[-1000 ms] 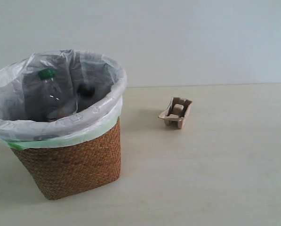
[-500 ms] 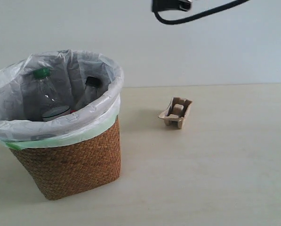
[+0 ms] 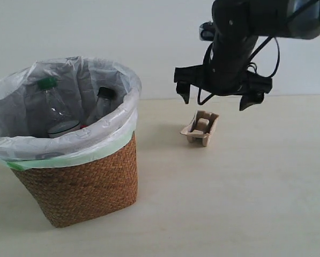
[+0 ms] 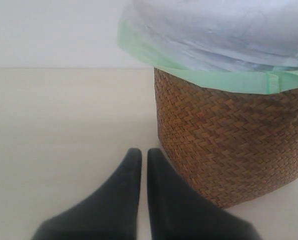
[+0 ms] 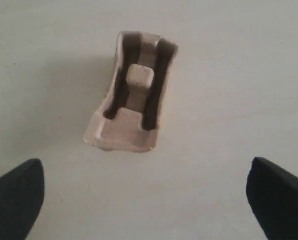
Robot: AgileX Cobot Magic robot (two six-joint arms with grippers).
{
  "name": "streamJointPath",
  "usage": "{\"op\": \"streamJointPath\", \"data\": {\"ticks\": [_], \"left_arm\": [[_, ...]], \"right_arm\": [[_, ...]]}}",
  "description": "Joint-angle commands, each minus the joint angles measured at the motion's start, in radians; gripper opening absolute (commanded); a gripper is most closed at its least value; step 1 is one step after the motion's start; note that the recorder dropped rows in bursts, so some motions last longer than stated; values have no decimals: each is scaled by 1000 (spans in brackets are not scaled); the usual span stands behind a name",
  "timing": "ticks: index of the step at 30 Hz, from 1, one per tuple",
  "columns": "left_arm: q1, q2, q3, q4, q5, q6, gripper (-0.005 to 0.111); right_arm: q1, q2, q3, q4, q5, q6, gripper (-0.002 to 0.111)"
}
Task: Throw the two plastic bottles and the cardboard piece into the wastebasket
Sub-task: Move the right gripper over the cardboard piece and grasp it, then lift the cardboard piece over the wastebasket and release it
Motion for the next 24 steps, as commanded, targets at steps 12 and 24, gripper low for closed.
{"op": "streamJointPath", "data": {"ticks": [12, 24], "left_arm": [[-8, -4, 4, -3, -5, 3, 4], [-8, -4, 4, -3, -5, 3, 4]], "right_arm": [[-89, 285, -5, -23, -362, 118, 102], [-113, 375, -5, -71, -373, 142, 23]]}}
